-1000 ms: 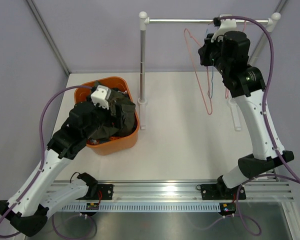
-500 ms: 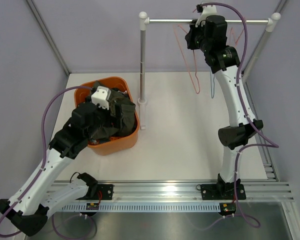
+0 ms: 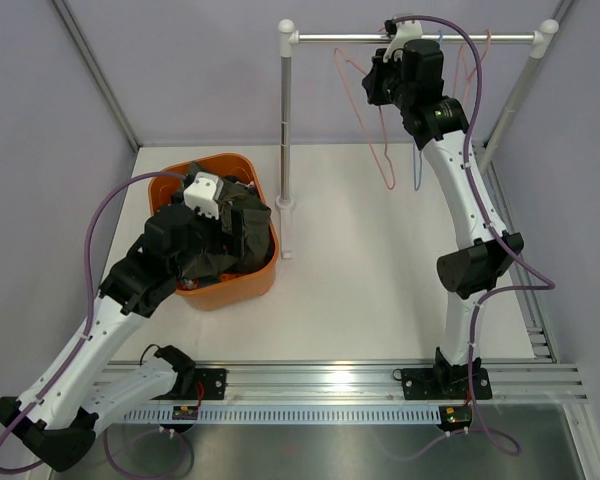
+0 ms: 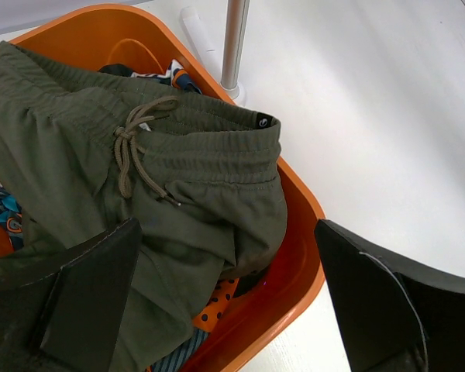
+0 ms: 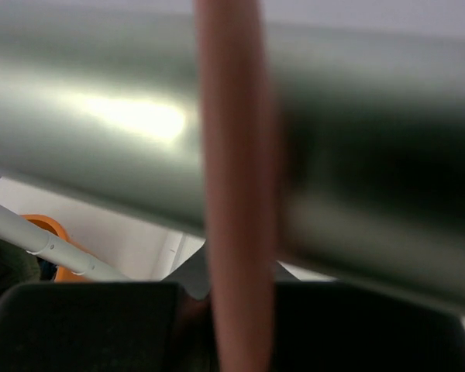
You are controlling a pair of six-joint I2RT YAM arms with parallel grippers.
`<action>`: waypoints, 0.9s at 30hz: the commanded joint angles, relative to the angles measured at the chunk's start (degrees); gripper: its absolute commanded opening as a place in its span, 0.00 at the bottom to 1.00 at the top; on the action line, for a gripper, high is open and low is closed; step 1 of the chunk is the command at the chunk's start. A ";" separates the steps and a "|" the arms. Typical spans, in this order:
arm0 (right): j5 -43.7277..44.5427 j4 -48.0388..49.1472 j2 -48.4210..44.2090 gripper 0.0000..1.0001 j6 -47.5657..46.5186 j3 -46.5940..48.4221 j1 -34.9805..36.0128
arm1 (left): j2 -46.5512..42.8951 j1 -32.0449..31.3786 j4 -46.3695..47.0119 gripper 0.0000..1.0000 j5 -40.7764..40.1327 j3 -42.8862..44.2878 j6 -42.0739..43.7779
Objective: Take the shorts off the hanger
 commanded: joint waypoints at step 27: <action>-1.25 -2.30 -27.11 0.99 8.22 -21.30 -0.49 | 1.24 -0.09 2.03 0.99 -2.92 -0.40 1.09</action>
